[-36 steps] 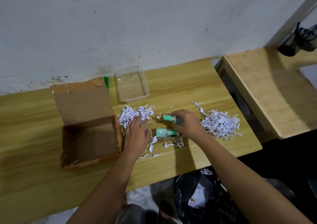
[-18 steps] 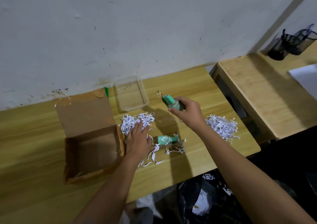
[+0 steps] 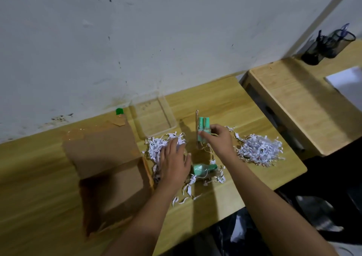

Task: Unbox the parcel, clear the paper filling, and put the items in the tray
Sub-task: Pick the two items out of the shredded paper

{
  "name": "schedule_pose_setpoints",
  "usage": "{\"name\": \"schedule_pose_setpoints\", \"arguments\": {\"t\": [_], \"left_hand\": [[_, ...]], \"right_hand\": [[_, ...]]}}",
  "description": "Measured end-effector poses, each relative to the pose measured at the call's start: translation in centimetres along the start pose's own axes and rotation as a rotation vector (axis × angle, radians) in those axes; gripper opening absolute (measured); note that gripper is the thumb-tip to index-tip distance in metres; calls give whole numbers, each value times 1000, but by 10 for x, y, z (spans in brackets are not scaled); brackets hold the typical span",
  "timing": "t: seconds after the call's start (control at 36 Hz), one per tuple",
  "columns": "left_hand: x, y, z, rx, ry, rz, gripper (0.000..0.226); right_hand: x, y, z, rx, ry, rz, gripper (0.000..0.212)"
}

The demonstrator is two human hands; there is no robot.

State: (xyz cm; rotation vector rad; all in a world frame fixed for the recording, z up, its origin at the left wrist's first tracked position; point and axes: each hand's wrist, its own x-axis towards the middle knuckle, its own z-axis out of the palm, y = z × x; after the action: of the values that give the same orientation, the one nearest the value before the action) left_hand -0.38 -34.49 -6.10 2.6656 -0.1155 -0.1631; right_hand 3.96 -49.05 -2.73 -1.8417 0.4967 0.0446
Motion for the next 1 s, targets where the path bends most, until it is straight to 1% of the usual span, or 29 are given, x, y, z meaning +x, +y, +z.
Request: {"name": "schedule_pose_setpoints", "arguments": {"t": [0.14,0.28,0.39,0.47,0.61,0.72,0.83,0.94,1.0], "left_hand": [[3,-3,7,67,-49,8,49],[9,-10,11,168,-110,-22,52],[9,-14,15,130,-68,-27,53],[8,-20,19,122,-29,-49,60],[3,-23,25,31,37,-74,61],[5,-22,25,16,45,-97,60],[7,-22,24,6,18,-108,64],[8,-23,25,6,13,-113,65],[8,-23,25,-2,13,-115,66]], "right_hand": [[14,4,2,57,31,70,23],[47,-9,5,45,28,55,29],[81,-24,15,-67,-50,10,32],[104,-29,28,-145,-99,-10,33],[125,-24,54,-222,-106,-75,27],[136,-15,72,-247,-109,-111,39],[140,-23,78,-244,-73,-149,43],[141,-25,74,-270,-94,-210,31],[137,-24,68,-313,-115,-243,31]]}}
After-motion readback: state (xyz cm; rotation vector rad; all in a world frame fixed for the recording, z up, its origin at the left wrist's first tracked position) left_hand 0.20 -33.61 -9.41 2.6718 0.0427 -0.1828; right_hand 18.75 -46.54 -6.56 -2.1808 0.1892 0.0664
